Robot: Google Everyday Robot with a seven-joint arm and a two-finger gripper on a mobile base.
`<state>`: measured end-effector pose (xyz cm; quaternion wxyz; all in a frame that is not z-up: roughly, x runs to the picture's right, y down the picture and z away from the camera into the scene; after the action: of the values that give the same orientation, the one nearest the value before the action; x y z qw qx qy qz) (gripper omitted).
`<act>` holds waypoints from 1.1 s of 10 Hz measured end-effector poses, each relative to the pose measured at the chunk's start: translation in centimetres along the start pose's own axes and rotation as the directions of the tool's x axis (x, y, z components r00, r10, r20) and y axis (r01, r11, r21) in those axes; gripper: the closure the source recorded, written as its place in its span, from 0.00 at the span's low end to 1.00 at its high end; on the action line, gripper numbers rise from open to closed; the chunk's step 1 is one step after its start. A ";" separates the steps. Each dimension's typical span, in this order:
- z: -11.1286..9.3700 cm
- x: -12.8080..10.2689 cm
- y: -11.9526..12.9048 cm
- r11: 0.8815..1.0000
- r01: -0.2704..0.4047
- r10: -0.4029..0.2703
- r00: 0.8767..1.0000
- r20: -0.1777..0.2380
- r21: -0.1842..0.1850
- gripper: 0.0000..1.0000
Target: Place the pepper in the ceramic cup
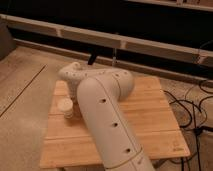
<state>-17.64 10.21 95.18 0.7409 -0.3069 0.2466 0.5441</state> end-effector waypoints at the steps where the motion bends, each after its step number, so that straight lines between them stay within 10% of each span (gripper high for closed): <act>1: 0.0 -0.2 -0.1 1.000 0.006 -0.006 1.000 0.006 0.007 0.78; 4: -1.1 -0.3 -1.0 0.999 -0.003 0.001 0.999 0.045 0.045 1.00; 11: -7.1 0.5 0.2 0.999 0.027 -0.032 0.977 0.209 0.031 1.00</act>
<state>-17.89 5.46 89.89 0.7750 -0.2412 0.1703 0.5588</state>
